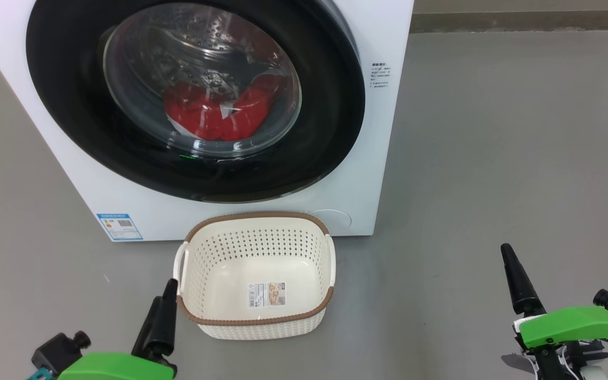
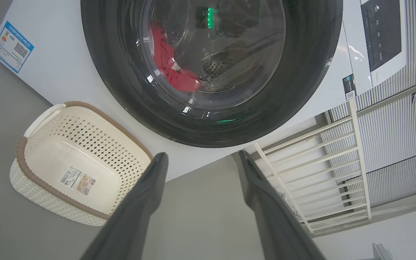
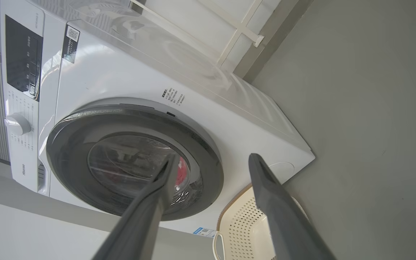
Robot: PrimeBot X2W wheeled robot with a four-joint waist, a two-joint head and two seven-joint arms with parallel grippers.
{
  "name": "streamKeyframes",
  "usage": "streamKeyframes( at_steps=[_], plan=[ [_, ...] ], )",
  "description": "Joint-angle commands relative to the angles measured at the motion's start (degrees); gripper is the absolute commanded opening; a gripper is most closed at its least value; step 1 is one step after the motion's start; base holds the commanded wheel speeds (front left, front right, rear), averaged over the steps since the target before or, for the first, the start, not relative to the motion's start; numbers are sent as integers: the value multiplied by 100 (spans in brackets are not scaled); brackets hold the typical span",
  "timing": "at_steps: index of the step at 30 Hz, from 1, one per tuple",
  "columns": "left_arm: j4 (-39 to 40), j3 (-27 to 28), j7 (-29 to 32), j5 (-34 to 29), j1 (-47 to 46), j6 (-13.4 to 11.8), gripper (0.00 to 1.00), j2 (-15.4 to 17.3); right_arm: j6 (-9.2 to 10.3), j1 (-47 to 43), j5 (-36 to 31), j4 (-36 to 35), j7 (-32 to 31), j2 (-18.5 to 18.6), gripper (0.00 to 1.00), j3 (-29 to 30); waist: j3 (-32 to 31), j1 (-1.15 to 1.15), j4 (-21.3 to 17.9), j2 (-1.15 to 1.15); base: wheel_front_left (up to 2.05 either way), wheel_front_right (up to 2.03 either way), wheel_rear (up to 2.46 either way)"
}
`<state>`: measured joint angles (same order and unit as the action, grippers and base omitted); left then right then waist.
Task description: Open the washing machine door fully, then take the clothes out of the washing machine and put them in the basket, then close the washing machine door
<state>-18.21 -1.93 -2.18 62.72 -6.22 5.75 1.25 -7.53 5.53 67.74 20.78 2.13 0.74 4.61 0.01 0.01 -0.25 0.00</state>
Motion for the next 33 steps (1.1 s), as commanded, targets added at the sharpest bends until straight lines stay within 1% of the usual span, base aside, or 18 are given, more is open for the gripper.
streamKeyframes(
  at_steps=[1,8,12,15,19,24,33],
  plan=[
    [192,38,-71,-215,-318,-24,100,82,2,346,-208,-171,75,89,100,-79,2,-1,0,0,0,0,0],
    [221,-51,-189,-780,-401,-46,100,90,2,414,-1042,-250,193,101,100,-60,9,-1,1,0,0,0,0],
    [263,-85,-256,-1136,-453,-99,100,95,2,454,-1389,-279,261,108,100,-70,14,-1,2,0,0,0,0],
    [293,-97,-290,-1236,-473,-115,100,97,2,473,-1578,-289,294,111,100,-74,11,-1,4,0,0,0,0],
    [307,-130,-357,-1661,-522,-201,100,101,2,504,-2026,-312,362,118,100,-69,-6,-1,6,0,0,0,0],
    [281,-196,-441,-2219,-571,-278,100,107,3,545,-2352,-289,445,127,100,-90,-36,-1,-1,0,0,0,0],
    [125,-258,-592,-2769,-684,-471,100,117,3,633,-3038,-245,597,142,100,-130,-68,-1,-35,0,0,0,0]
  ],
)
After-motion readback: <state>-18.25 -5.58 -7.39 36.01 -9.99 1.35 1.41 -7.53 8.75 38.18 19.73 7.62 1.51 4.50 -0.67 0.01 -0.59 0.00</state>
